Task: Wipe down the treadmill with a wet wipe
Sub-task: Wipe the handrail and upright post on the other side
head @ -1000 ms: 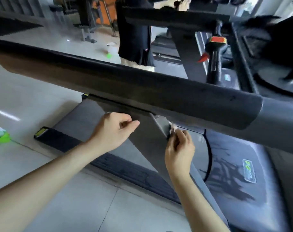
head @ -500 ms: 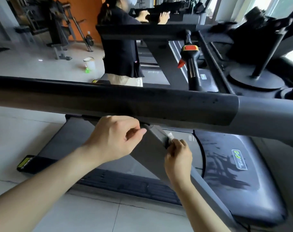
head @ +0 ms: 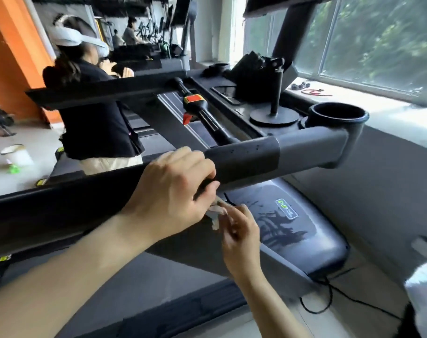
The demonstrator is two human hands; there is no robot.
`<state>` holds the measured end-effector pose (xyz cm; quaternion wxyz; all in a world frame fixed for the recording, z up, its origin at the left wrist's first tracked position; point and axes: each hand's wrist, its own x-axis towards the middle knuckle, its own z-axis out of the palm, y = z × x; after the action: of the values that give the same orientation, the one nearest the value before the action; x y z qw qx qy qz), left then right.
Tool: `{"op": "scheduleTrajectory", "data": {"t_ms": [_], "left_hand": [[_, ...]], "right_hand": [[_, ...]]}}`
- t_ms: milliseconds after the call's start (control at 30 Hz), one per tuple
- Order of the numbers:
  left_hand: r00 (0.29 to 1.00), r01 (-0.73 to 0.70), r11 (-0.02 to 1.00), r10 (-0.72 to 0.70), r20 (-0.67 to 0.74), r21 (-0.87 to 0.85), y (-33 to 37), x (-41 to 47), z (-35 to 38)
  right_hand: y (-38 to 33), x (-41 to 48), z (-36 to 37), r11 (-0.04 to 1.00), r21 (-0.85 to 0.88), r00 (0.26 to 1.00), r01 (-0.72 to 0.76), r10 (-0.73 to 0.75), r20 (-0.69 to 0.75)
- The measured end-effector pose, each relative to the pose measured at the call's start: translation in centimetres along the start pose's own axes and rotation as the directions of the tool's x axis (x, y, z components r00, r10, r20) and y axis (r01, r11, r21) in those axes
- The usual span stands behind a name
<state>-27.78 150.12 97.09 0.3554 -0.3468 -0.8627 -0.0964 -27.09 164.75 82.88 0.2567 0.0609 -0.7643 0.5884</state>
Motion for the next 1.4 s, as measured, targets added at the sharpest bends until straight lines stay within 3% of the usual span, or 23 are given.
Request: {"op": "scheduleTrajectory", "data": {"t_ms": [133, 333, 533, 767, 1000, 1100, 1233, 1333, 1400], "left_hand": [[0.999, 0.038, 0.999, -0.039, 0.026, 0.029, -0.3, 2.3, -0.2], [0.953, 0.141, 0.986, -0.159, 0.259, 0.087, 0.8, 7.2, -0.2], [0.875, 0.207, 0.965, -0.255, 0.411, 0.158, 1.6, 9.9, 1.5], [0.824, 0.366, 0.920, -0.389, 0.412, 0.139, 2.0, 11.0, 2.2], [0.826, 0.430, 0.891, -0.453, 0.335, 0.145, 2.4, 11.0, 3.1], [0.833, 0.435, 0.891, -0.453, 0.317, 0.129, 2.7, 10.8, 3.0], [0.838, 0.431, 0.895, -0.444, 0.317, 0.115, 2.5, 10.6, 3.1], [0.844, 0.415, 0.903, -0.427, 0.323, 0.109, 2.3, 10.5, 3.2], [0.858, 0.397, 0.911, -0.410, 0.308, 0.109, 2.3, 10.4, 3.3]], "right_hand": [[-0.3, 1.3, -4.5, 0.997, 0.075, 0.950, -0.029, 0.051, -0.309], [0.7, 6.9, -12.7, 1.000, -0.019, 0.789, -0.021, 0.005, -0.615], [-1.4, 13.2, -17.0, 0.991, -0.114, 0.763, 0.069, -0.126, -0.634], [-0.7, 16.6, -17.8, 0.946, -0.322, 0.815, 0.042, -0.219, -0.536], [-3.5, 13.0, -10.2, 0.882, -0.369, 0.878, 0.294, -0.401, -0.260], [-3.4, 13.2, -10.2, 0.861, -0.388, 0.883, 0.329, -0.426, -0.196], [-0.5, 15.8, -16.2, 0.920, -0.356, 0.862, 0.165, -0.309, -0.402], [0.4, 16.6, -18.9, 0.979, -0.203, 0.792, -0.026, -0.104, -0.602], [0.1, 16.5, -17.9, 0.979, -0.200, 0.755, -0.048, -0.095, -0.648]]}}
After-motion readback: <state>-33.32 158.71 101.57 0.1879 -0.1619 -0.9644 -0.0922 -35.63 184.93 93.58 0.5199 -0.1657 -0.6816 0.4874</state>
